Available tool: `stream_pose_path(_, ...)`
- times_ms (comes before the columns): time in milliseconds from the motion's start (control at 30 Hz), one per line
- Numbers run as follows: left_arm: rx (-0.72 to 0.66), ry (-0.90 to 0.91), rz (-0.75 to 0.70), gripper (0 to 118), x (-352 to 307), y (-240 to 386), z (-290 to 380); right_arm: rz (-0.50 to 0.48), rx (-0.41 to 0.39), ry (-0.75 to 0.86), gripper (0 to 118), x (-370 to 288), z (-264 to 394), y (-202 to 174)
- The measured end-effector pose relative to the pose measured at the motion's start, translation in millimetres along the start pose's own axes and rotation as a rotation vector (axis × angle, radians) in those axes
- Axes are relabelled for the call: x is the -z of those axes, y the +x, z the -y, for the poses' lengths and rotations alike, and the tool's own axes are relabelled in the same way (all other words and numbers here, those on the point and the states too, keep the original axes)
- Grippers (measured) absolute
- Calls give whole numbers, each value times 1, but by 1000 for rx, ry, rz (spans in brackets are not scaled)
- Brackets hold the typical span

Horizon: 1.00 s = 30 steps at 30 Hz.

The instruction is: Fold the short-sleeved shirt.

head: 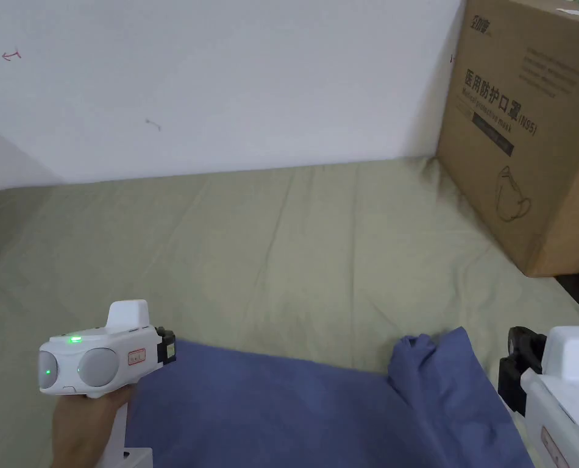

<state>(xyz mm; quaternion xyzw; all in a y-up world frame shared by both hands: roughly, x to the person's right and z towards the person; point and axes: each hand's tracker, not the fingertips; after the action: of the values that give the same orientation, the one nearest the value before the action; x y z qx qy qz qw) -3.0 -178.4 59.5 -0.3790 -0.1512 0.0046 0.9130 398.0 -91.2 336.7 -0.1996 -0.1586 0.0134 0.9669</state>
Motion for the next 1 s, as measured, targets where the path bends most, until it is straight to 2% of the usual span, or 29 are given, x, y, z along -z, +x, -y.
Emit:
stream_pose_path(33, 12, -39, -5, 2, 15, -3, -3, 4, -4, -8, 0, 8, 1, 1)
stream_pose_path(67, 10, -53, -19, 9, 29, -6, -7, 7, -3, -12, 0, 15, 2, 1)
stream_pose_path(100, 4, -86, -27, 26, 42, -10, -10, 9, -2, -19, 0, 22, 4, 2)
stream_pose_path(167, -25, -145, -43, 69, 71, -17, -14, 17, -3, -37, 0, 37, 7, 2)
stream_pose_path(200, -22, -169, -56, 85, 80, -18, -15, 20, -4, -42, 0, 42, 9, 2)
stream_pose_path(233, -9, -179, -75, 91, 91, -18, -15, 21, -7, -50, 0, 47, 12, 1)
stream_pose_path(300, 28, -202, -121, 88, 106, -15, -12, 23, -10, -62, 0, 56, 15, 1)
stream_pose_path(333, 39, -217, -126, 81, 114, -14, -11, 24, -12, -70, 0, 59, 17, 1)
stream_pose_path(400, 47, -275, -136, 50, 128, -15, -8, 24, -17, -84, 0, 64, 21, 2)
stream_pose_path(533, 26, -264, -111, 44, 123, -8, -4, 24, -23, -116, 0, 68, 27, 7)
stream_pose_path(567, 1, -259, -53, 28, 119, -9, -4, 23, -16, -129, 0, 70, 28, 10)
stream_pose_path(600, -9, -260, -30, 3, 117, -7, -4, 23, -10, -135, 0, 72, 28, 12)
stream_pose_path(633, 7, -244, -77, 3, 113, -2, -3, 19, 12, -150, 0, 74, 29, 17)
stream_pose_path(767, 33, -147, -57, 2, 81, 3, -2, -13, 68, -279, 2, 104, 37, 33)
stream_pose_path(800, 23, -116, -34, 2, 69, 3, -2, -24, 78, -304, 8, 112, 40, 36)
stream_pose_path(833, 22, -100, -23, 2, 54, 7, -3, -32, 57, -339, 27, 121, 44, 38)
stream_pose_path(900, 20, -70, 10, 2, 33, 7, -3, -37, 41, -422, 85, 144, 56, 41)
stream_pose_path(933, 24, -61, 19, 2, 22, 7, -4, -44, 20, -456, 88, 153, 63, 42)
stream_pose_path(1000, 26, -45, 24, 2, 11, 4, -5, -41, 14, -506, 88, 172, 74, 41)
